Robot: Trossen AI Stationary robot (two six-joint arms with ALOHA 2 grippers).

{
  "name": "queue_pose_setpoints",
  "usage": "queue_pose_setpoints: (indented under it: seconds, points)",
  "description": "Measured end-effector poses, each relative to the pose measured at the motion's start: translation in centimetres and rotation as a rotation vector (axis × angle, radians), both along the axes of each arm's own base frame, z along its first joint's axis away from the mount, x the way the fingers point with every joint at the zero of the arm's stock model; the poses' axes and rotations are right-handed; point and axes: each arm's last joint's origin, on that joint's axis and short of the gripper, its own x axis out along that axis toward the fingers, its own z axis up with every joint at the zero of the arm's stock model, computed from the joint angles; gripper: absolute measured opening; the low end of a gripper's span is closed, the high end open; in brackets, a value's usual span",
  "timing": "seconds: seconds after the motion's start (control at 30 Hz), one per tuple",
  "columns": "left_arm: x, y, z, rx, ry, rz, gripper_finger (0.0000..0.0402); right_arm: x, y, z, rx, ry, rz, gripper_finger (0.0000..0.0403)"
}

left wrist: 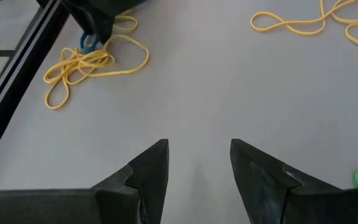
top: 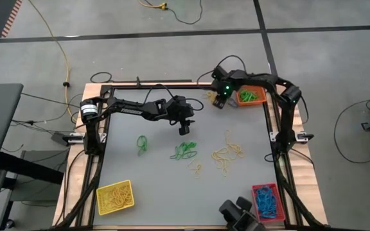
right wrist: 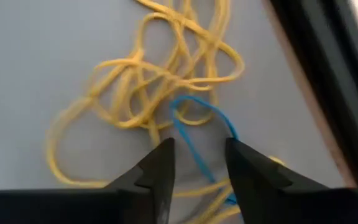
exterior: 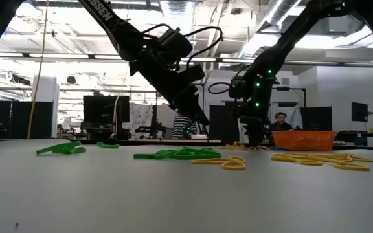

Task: Sort rubber bands into baskets
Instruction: Put the blue rubber band into the red bin

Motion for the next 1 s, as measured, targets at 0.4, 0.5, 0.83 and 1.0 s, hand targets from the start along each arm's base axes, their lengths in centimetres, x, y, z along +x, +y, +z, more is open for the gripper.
queue_pose_setpoints:
  seconds: [0.4,0.5,0.83,1.0]
  points:
    - [0.0,0.0,0.0,-0.002,0.001,0.001,0.0163,-0.4,0.1,0.7,0.026,-0.024,0.005,0.0022]
    - [0.0,0.0,0.0,-0.002,0.003,0.001,0.0163,-0.3,0.6,2.1,0.003,-0.049,0.019,0.0017]
    - [0.0,0.0,0.0,0.0,0.0,0.0,0.0163,-0.7,4.4,10.3,-0.133,-0.215,0.073,0.0017]
    - [0.0,0.0,0.0,0.0,-0.001,0.0,0.0163,-1.8,7.4,14.5,-0.191,-0.305,0.099,0.0017]
